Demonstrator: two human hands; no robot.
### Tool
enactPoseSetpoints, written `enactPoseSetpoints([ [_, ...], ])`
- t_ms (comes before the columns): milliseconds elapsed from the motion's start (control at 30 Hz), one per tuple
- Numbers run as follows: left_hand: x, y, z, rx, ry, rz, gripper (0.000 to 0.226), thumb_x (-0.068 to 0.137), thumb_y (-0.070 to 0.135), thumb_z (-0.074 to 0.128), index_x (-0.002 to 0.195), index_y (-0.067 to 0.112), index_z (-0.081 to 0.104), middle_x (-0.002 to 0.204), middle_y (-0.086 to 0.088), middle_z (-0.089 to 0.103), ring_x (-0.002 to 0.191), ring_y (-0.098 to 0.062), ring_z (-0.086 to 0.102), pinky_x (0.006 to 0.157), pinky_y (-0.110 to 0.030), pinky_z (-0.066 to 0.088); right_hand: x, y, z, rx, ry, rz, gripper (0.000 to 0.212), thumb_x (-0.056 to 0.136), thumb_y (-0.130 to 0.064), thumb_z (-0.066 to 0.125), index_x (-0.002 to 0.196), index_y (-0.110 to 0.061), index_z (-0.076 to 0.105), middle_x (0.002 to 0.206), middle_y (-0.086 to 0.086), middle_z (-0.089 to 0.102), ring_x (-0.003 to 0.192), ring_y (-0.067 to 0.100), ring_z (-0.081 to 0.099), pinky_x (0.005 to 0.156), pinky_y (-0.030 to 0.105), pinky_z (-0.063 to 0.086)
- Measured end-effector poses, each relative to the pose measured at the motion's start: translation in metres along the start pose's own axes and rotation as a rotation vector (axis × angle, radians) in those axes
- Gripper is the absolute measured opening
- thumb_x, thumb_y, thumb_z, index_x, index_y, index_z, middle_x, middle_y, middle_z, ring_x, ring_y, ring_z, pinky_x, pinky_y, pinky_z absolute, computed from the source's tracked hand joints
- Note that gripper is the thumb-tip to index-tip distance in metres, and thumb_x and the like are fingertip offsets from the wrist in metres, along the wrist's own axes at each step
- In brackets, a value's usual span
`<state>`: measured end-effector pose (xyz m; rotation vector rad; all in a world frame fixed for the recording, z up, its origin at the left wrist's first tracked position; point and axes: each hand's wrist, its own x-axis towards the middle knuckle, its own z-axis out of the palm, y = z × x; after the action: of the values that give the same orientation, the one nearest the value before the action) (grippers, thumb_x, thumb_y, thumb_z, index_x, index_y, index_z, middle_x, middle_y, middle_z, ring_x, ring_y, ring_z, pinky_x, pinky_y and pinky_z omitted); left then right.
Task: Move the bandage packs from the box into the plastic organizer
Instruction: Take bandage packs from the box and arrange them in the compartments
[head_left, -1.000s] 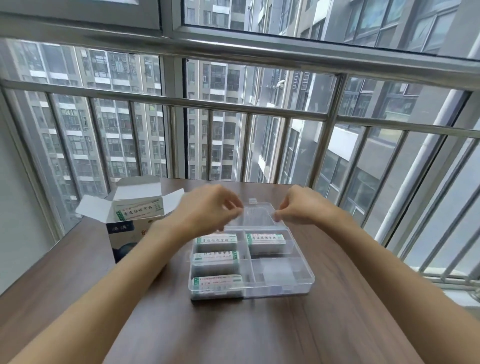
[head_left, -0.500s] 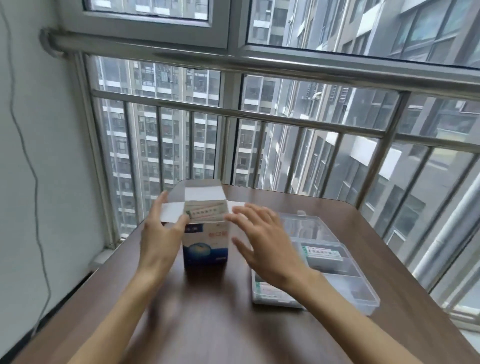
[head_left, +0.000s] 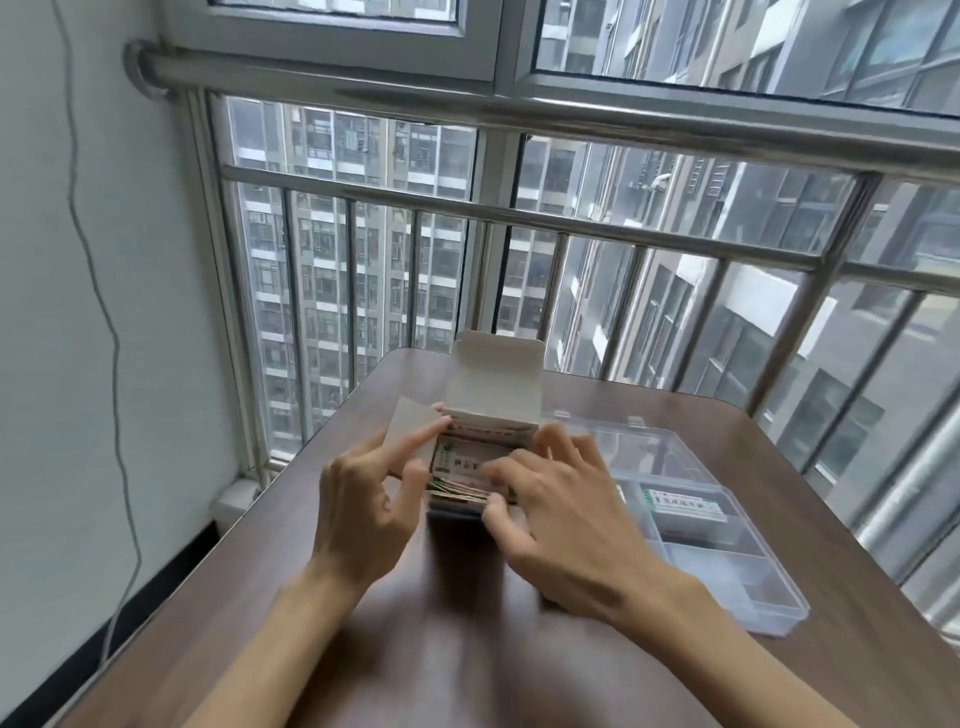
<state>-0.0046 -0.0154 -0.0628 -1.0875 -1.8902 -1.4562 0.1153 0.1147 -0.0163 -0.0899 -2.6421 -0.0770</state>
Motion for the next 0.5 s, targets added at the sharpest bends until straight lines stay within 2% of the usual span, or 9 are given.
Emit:
enactPoseSetpoints([
  [67, 0.0, -0.001, 0.0, -0.031, 0.0, -0.032, 0.046, 0.08, 0.023, 0.038, 0.115, 0.026, 0.068, 0.116, 0.012, 0.063, 0.087, -0.01, 0.065, 0.07, -0.03, 0.051, 0.003, -0.003, -0.001, -0.115, -0.034, -0.022, 0.038, 0.08, -0.046, 0.039, 0.077, -0.023, 0.069, 0.07, -0.007, 0.067, 0.089, 0.017, 0.048, 0.084, 0.032, 0.024],
  [167, -0.001, 0.0, 0.0, -0.046, 0.003, -0.059, 0.048, 0.079, 0.025, 0.035, 0.116, 0.03, 0.065, 0.115, 0.01, 0.065, 0.081, -0.009, 0.062, 0.061, -0.022, 0.047, 0.008, -0.004, 0.002, -0.234, -0.073, -0.068, 0.024, 0.067, -0.035, 0.052, 0.052, -0.018, 0.06, 0.051, -0.002, 0.059, 0.079, 0.022, 0.053, 0.075, 0.035, 0.025],
  [233, 0.0, -0.001, 0.001, -0.045, 0.003, -0.074, 0.048, 0.079, 0.025, 0.034, 0.115, 0.029, 0.066, 0.113, 0.007, 0.067, 0.073, -0.006, 0.059, 0.057, -0.018, 0.043, 0.013, -0.004, 0.004, -0.24, -0.1, -0.094, 0.019, 0.061, -0.029, 0.053, 0.047, -0.017, 0.057, 0.048, -0.002, 0.057, 0.077, 0.023, 0.053, 0.073, 0.034, 0.024],
  [333, 0.001, 0.002, 0.002, -0.067, -0.011, -0.105, 0.048, 0.078, 0.027, 0.033, 0.112, 0.03, 0.068, 0.113, 0.007, 0.068, 0.059, 0.006, 0.051, 0.052, -0.006, 0.032, 0.019, 0.001, -0.001, -0.165, -0.144, -0.09, 0.021, 0.076, -0.031, 0.052, 0.058, -0.019, 0.051, 0.068, -0.003, 0.065, 0.09, 0.019, 0.041, 0.082, 0.033, 0.021],
  [400, 0.001, 0.003, 0.003, -0.091, -0.012, -0.132, 0.05, 0.078, 0.028, 0.033, 0.111, 0.027, 0.069, 0.11, 0.005, 0.07, 0.054, 0.01, 0.048, 0.05, -0.004, 0.029, 0.023, 0.007, -0.007, -0.071, -0.204, -0.068, 0.03, 0.087, -0.042, 0.049, 0.066, -0.021, 0.05, 0.079, -0.004, 0.066, 0.091, 0.014, 0.028, 0.087, 0.032, 0.02],
  [500, 0.002, 0.004, 0.003, -0.12, -0.011, -0.167, 0.047, 0.079, 0.028, 0.034, 0.111, 0.032, 0.067, 0.113, 0.008, 0.069, 0.052, 0.009, 0.047, 0.048, -0.005, 0.029, 0.026, 0.01, -0.013, 0.084, -0.246, -0.046, 0.04, 0.091, -0.055, 0.045, 0.089, -0.023, 0.069, 0.085, -0.007, 0.066, 0.089, 0.01, 0.026, 0.084, 0.031, 0.02],
])
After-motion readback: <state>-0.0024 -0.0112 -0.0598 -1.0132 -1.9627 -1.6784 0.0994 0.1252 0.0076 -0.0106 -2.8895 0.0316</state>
